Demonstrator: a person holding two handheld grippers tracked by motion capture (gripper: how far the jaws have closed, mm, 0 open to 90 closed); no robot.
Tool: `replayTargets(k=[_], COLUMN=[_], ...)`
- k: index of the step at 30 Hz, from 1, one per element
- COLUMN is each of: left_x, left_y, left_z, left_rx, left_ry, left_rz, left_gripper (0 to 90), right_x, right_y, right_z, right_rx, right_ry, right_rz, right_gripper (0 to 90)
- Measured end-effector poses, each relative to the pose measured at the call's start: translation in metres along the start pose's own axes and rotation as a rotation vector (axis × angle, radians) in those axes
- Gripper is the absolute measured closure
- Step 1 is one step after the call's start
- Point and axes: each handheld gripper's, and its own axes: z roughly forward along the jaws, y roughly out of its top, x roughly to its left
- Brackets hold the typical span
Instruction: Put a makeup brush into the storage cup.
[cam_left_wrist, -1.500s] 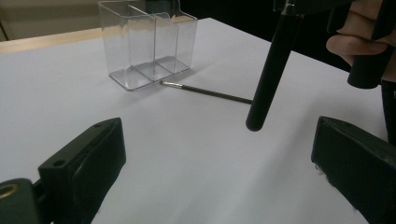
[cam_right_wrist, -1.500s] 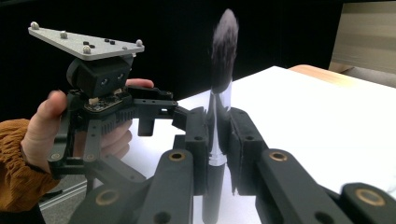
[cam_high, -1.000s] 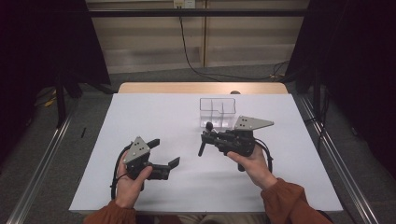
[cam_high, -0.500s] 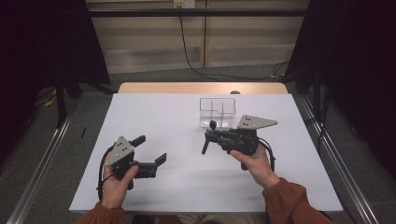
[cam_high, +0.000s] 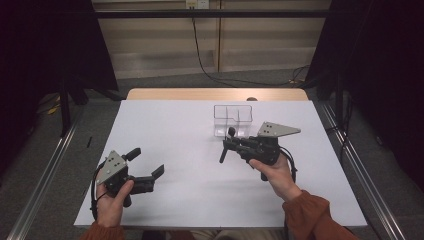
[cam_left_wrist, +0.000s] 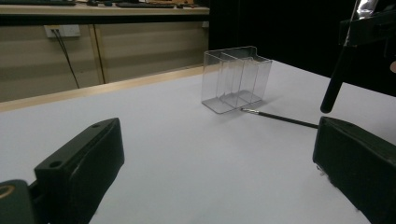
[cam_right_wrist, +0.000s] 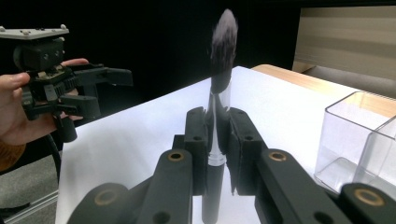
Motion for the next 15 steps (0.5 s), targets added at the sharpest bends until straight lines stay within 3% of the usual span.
replayTargets(k=[1, 7, 15], left_x=[0.0, -0.001, 0.004], left_y=[-0.001, -0.004, -0.011], left_z=[-0.001, -0.008, -0.015], left_rx=[-0.005, -0.002, 0.011], left_ry=[0.003, 0.007, 0.022], left_rz=[-0.013, 0.016, 0.014], left_gripper=[2.3, 2.4, 2.3], right_x=[0.0, -0.004, -0.011], right_y=[0.0, 0.0, 0.001], right_z=[0.0, -0.004, -0.01], right_rx=[-0.001, 0.0, 0.002], right_ry=[-0.001, -0.015, -0.042], right_rz=[0.001, 0.004, 0.009], right_gripper=[79.8, 79.8, 79.8])
